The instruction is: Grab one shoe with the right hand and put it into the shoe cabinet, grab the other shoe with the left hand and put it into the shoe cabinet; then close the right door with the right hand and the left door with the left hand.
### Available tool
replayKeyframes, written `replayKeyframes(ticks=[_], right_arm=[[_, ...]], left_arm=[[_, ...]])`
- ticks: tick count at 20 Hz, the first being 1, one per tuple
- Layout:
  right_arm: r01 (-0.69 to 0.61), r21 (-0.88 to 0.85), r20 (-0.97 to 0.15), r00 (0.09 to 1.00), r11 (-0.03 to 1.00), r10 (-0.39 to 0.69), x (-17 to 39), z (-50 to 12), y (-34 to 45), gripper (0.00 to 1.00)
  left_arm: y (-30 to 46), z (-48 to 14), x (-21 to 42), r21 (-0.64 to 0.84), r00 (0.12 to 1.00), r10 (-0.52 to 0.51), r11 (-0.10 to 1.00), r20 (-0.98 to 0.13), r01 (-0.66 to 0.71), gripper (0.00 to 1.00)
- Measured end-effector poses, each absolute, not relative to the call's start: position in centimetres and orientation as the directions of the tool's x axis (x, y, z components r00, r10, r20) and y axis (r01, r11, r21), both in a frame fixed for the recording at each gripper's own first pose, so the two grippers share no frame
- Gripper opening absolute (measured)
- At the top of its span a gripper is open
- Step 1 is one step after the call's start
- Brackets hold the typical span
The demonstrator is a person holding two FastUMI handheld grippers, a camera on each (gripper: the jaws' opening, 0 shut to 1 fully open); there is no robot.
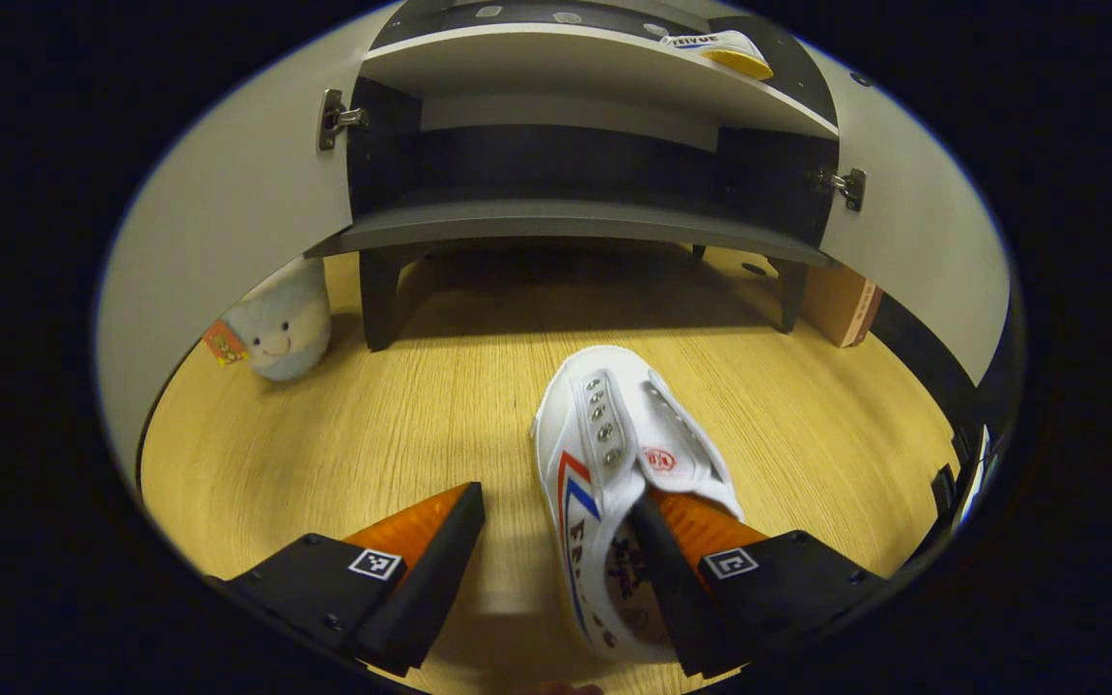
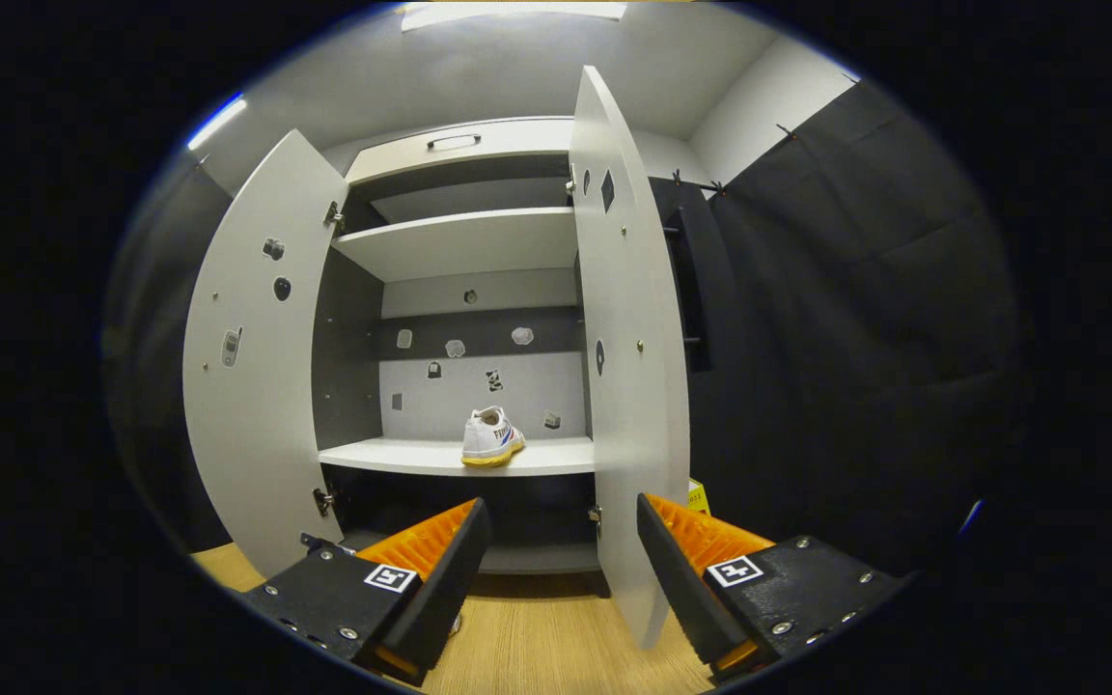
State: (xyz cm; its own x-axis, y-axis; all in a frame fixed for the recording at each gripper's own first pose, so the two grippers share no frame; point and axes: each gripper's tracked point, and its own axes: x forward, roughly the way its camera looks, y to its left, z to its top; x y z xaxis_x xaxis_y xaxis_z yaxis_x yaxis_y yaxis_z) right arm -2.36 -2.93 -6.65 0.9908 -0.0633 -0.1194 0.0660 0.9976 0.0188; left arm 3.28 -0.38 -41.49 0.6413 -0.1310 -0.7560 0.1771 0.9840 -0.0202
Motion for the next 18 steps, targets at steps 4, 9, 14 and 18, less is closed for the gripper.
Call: replayKeyframes(ticks=[4,9,14,18], right_arm=[[0.088,0.024,-0.121,0.989,0.996,-0.085,-2.5,-6.7,-3.7,0.93],[0.090,0.022,-0.133,0.987,0.996,-0.087,-2.5,-7.1,-3.9,0.94],[0.048,0.016,-0.136,0.990,0.999,-0.046,-2.4,-7.2,-2.5,0.94],[-0.002,0.007,-0.123,0.992,1.000,0.003,-1.9,-7.2,-0.6,0.94]], left_arm=[[0.0,-42.2,5.1,-0.008,0.663,-0.137,0.981,-0.736,0.194,0.96],[0.1,-41.6,5.2,0.020,0.689,-0.091,0.988,-0.719,0.151,0.23],[0.3,-37.9,4.6,-0.016,0.728,-0.067,0.997,-0.683,0.077,0.11],[0.5,-29.3,2.7,-0.019,0.788,-0.038,0.999,-0.614,0.034,0.11]])
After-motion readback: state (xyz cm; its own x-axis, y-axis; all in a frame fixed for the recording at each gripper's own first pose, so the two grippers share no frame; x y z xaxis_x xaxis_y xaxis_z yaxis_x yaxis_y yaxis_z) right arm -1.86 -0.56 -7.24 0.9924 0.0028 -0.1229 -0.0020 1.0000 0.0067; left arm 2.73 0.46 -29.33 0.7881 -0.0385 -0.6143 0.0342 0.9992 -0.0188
